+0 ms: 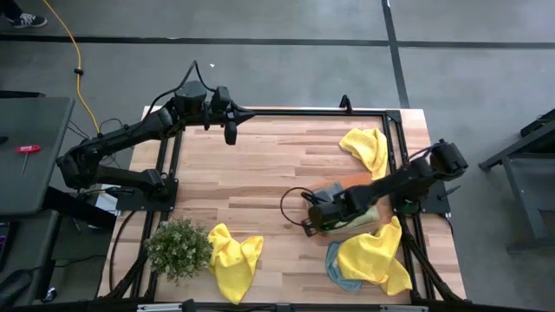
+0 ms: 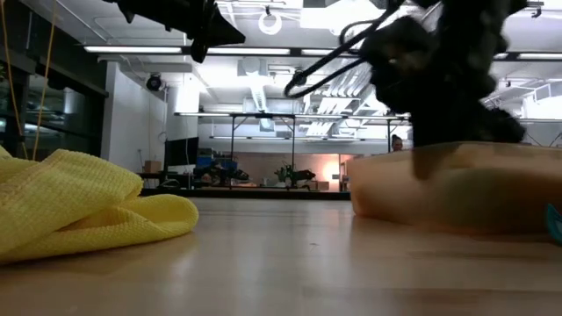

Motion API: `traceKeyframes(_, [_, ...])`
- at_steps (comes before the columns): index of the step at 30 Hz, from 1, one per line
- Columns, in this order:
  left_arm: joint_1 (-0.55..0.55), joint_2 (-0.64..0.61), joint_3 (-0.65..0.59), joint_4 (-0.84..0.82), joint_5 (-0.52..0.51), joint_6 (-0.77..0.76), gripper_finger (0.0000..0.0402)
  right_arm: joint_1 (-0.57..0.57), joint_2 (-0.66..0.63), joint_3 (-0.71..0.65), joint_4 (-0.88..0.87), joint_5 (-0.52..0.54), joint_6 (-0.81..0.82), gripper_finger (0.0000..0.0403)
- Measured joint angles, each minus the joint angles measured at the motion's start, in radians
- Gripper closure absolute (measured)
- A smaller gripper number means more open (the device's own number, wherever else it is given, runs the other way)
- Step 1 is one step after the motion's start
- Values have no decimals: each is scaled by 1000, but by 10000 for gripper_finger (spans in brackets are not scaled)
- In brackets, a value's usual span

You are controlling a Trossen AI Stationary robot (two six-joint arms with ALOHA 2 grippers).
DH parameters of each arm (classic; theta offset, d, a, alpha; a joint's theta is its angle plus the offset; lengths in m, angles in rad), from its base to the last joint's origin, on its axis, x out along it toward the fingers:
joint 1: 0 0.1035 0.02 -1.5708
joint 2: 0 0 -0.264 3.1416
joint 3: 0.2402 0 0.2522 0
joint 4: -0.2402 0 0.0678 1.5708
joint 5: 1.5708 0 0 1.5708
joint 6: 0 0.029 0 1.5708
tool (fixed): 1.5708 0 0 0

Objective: Fold microfiber towels
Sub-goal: Move the orange bin to the center of the table

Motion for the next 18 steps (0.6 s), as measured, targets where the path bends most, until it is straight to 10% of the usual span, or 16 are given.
traceKeyframes(11, [9,-7,0,-1,0,42,401,-194,153,3,402,3,-157,403])
traceKeyframes(18, [9,-7,0,-2,0,54,401,-256,273,210,359,-57,-378,403])
